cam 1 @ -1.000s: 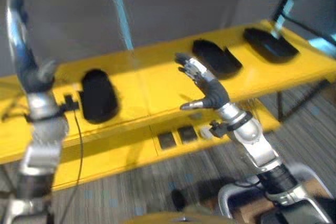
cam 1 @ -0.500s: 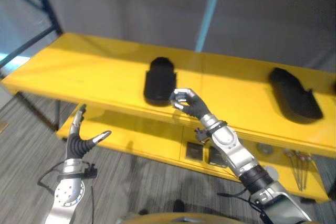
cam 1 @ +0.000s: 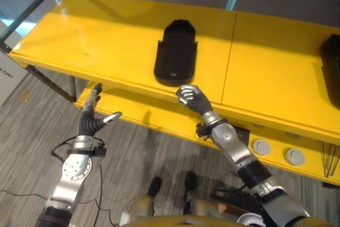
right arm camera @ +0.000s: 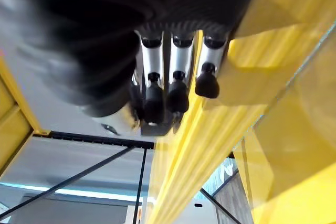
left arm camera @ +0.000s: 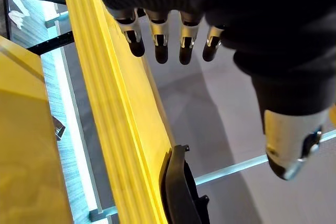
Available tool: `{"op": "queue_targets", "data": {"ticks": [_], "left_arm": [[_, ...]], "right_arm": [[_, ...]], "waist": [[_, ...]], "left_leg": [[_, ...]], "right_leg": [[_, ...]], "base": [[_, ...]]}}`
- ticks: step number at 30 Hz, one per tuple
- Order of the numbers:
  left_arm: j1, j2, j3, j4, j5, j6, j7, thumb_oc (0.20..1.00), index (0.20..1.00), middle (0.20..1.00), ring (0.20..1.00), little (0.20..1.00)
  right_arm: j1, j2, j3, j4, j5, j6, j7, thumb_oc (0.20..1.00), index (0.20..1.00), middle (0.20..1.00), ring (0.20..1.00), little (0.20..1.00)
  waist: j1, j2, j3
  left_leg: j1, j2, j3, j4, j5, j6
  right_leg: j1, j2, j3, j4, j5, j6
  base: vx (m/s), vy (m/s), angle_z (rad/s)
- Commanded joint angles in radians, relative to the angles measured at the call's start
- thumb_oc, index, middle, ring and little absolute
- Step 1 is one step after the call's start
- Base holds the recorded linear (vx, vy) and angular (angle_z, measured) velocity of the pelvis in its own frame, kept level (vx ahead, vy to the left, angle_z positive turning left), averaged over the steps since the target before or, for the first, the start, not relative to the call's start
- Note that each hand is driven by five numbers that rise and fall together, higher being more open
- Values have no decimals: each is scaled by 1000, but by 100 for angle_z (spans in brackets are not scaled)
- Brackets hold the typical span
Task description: Move parts from the plastic box to the shelf.
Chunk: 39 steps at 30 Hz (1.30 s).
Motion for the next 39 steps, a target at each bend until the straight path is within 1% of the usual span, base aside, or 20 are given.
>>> {"op": "queue_targets", "data": {"ticks": [1, 9, 20, 32, 35, 38, 39], "left_arm": [[-11, 58, -12, -42, -27, -55, -3, 1000, 1000, 1000, 1000, 1000], [-33, 61, -46, -49, -57, -50, -16, 1000, 1000, 1000, 1000, 1000], [-32, 55, -53, -54, -69, -40, -19, 1000, 1000, 1000, 1000, 1000], [-44, 59, -75, -52, -91, -40, -15, 1000, 1000, 1000, 1000, 1000], [-53, 67, -81, -53, -96, -44, -13, 1000, 1000, 1000, 1000, 1000], [-70, 80, -97, -46, -95, -49, -7, 1000, 1000, 1000, 1000, 1000], [-71, 80, -97, -45, -95, -50, -7, 1000, 1000, 1000, 1000, 1000]], "right_arm": [[-80, 14, 5, 8, -19, -46, -58, 200, 200, 200, 200, 200], [-203, 30, 12, 48, 7, -51, -75, 200, 200, 200, 200, 200], [-250, 62, 69, 61, 1, -41, -59, 200, 200, 200, 200, 200], [-343, 93, 78, 209, 1, -22, -96, 200, 200, 200, 200, 200], [-391, 84, 78, 266, -7, -18, -112, 200, 200, 200, 200, 200], [-467, 62, 66, 375, -4, -7, -138, 200, 200, 200, 200, 200], [-469, 62, 66, 377, -4, -8, -138, 200, 200, 200, 200, 200]], "waist": [[2, -20, -43], [17, -12, -45], [26, -10, -45], [47, 0, -36], [55, 7, -31], [72, 20, -22], [72, 20, -22]], "left_leg": [[-67, -11, 28, -6, -29, -1], [-83, -13, 38, -6, -31, 2], [-83, -16, 24, -6, -34, 4], [-99, -24, 8, -6, -29, 5], [-110, -26, 3, -6, -23, 4], [-132, -34, -11, -6, -13, 2], [-133, -34, -11, -6, -13, 2]], "right_leg": [[117, -30, 79, 9, -189, 50], [95, -27, 94, 8, -184, 50], [94, -25, 85, 7, -190, 46], [83, -25, 75, 5, -187, 47], [73, -24, 75, 5, -185, 48], [55, -24, 68, 5, -179, 49], [54, -24, 67, 5, -179, 49]], "base": [[10, 3, -20], [4, -1, -4], [11, -6, -4], [-1, -3, 5], [0, 0, 0], [-34, 6, 3], [-11, 2, 10]]}}
